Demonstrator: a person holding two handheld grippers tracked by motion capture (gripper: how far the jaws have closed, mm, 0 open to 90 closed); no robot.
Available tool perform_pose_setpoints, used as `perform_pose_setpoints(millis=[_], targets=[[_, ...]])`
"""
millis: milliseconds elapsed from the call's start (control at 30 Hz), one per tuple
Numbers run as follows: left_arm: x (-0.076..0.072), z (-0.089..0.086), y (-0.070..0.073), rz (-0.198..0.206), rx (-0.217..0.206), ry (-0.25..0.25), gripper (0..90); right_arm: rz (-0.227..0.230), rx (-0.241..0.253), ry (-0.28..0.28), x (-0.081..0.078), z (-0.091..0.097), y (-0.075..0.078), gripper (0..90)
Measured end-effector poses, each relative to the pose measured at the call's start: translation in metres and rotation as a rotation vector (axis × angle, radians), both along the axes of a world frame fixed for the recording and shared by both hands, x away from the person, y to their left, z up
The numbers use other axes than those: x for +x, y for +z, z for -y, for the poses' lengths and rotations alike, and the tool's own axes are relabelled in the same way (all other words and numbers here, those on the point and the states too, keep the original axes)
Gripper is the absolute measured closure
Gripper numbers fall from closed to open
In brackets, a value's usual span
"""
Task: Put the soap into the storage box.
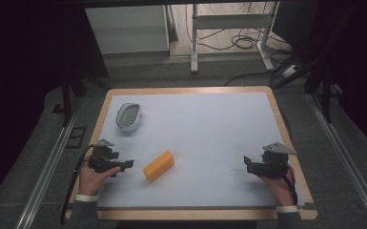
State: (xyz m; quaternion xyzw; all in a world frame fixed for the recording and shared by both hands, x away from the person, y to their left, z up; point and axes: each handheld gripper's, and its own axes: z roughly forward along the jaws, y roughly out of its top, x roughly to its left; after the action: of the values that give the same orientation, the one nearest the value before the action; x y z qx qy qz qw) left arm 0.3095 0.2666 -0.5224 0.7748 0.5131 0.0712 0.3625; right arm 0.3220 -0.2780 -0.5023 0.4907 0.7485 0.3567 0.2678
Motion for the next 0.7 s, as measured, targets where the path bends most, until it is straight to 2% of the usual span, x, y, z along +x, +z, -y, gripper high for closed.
perform_pose_setpoints(millis=[200,333,533,700], targets=[[-0.001,-0.001,0.003,0.002,0.001,-0.005,18.1,-0.008,0.006,-0.002,-0.003,0.000,0.000,4.5],[-0.003,-0.001,0.006,0.015,0.011,0.002,18.1,-0.015,0.062,0.002,-0.005,0.004,0.003,4.5],[-0.004,0.000,0.007,0.031,0.000,-0.011,18.4,-0.009,0.063,-0.025,-0.004,0.011,0.003,4.5],[-0.006,-0.001,0.010,0.041,-0.005,-0.014,18.5,-0.007,0.050,-0.021,-0.005,0.009,0.003,4.5]])
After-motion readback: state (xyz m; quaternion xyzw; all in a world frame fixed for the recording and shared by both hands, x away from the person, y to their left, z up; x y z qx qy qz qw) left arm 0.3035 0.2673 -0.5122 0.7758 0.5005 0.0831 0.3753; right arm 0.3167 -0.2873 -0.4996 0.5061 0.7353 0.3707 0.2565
